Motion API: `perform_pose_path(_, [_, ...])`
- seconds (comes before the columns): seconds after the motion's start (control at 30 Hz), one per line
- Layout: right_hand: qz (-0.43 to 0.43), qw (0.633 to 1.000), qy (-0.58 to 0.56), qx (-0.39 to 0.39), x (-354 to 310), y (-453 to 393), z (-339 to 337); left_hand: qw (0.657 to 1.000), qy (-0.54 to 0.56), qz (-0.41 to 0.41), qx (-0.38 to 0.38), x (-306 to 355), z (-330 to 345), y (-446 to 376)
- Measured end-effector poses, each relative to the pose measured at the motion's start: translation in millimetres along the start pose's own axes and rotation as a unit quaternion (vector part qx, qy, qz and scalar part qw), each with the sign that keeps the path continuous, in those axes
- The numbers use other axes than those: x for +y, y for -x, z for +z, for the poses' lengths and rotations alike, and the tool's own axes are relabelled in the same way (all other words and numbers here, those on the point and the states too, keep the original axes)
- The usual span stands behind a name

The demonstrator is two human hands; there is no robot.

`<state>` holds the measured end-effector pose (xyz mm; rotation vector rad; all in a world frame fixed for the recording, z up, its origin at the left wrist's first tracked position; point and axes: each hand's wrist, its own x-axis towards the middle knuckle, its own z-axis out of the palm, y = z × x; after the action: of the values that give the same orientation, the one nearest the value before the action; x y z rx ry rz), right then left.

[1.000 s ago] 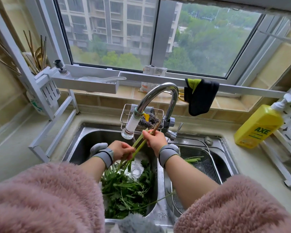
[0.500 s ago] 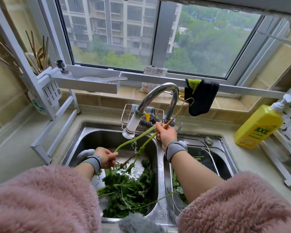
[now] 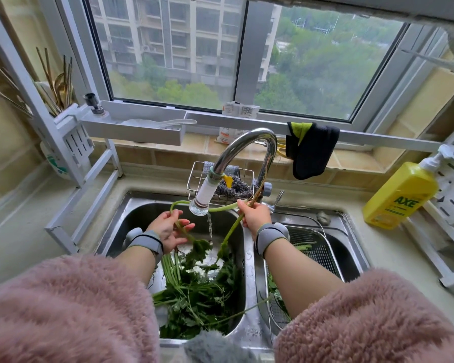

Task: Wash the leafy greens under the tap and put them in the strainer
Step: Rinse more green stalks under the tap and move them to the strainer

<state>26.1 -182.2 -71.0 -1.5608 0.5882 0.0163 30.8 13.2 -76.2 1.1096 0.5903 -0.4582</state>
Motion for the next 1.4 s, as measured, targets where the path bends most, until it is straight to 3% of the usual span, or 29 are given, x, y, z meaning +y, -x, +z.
perform_pose_path(0.3, [0.002,0.994,0.099,-0.035,11.6,2.5,7.0,0.993,0.102,0.039,-0.043,6.4,13.1,-0.2])
perform_pose_path(0.43, [0.017,0.986,0.135,-0.096,10.5,8.5,8.2,0.997,0.024,0.064,-0.024,5.6,15.2,2.1])
perform_pose_path(0.53, [0.021,0.979,0.162,-0.124,7.2,12.9,9.7,0.992,-0.071,0.092,-0.051,0.3,13.5,-0.6])
perform_pose_path(0.63, [0.023,0.974,0.176,-0.14,5.0,14.3,11.6,0.953,-0.266,0.132,-0.06,-5.5,11.0,-3.0])
perform_pose_path(0.77, [0.025,0.978,0.152,-0.141,2.1,16.1,15.3,0.897,-0.41,0.143,-0.08,-10.2,16.6,0.6])
perform_pose_path(0.87, [0.03,0.985,0.111,-0.128,1.3,16.3,18.1,0.855,-0.485,0.176,-0.042,-12.7,19.3,-1.2])
perform_pose_path(0.97, [0.034,0.988,0.077,-0.126,2.4,15.2,18.8,0.792,-0.572,0.214,0.013,-12.7,16.7,-3.1])
perform_pose_path(1.07, [0.042,0.99,0.063,-0.123,5.4,14.6,18.6,0.792,-0.569,0.22,0.005,-15.2,13.0,-3.2])
perform_pose_path(1.17, [0.046,0.988,0.034,-0.143,9.4,14.5,18.1,0.736,-0.638,0.225,0.033,-19.4,4.5,-7.4])
perform_pose_path(1.2, [0.044,0.987,0.026,-0.156,10.5,14.4,18.3,0.75,-0.625,0.214,0.037,-20.9,1.7,-9.4])
perform_pose_path(1.4, [0.051,0.988,-0.001,-0.146,13.8,15.4,22.4,0.92,-0.367,0.135,0.006,-17.9,-6.5,-8.4])
